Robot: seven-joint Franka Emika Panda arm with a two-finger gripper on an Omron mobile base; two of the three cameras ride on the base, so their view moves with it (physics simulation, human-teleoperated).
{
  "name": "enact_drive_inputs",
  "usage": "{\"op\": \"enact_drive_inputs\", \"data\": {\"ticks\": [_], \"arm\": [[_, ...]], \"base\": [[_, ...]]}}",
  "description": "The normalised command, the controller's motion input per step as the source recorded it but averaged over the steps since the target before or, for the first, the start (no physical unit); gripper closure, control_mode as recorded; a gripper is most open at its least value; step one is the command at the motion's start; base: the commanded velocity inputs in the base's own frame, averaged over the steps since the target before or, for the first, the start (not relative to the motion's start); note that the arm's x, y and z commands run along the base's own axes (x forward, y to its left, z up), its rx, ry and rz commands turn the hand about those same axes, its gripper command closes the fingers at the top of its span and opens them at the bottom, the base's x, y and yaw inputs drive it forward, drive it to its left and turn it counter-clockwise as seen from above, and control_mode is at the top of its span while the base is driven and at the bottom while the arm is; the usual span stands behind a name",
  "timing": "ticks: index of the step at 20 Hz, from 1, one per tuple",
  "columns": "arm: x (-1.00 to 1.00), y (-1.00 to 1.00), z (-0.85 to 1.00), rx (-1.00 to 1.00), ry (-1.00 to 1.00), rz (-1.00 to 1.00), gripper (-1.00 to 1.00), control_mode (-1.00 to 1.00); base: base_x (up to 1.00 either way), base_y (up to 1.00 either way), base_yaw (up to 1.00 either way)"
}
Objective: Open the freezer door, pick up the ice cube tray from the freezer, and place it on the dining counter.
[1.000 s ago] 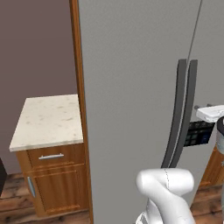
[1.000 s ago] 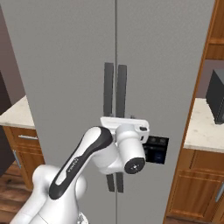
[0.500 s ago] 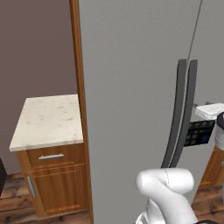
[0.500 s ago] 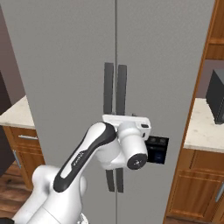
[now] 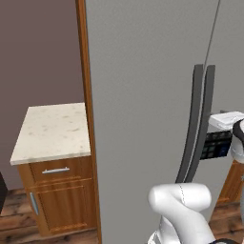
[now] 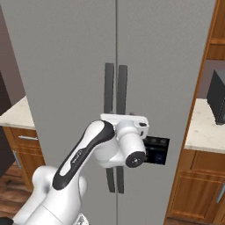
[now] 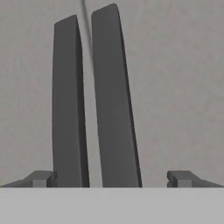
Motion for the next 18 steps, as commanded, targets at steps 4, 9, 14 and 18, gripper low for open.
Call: {"op": "enact_drive_inputs", "data": {"ticks": [4,9,14,18], "arm": [[0.23,0.04,0.0,0.0,0.0,0.02,-1.0,-1.0],[0.39,-0.02,0.0,0.03,0.0,0.0,-1.0,-1.0],[0.31,-0.01,-0.01,0.01,0.0,0.0,-1.0,-1.0],[0.25,0.0,0.0,0.0,0.0,0.01,-1.0,-1.0]], "base": [[0.0,0.0,0.0],[0.0,0.0,0.0],[0.0,0.0,0.0],[0.0,0.0,0.0]]}}
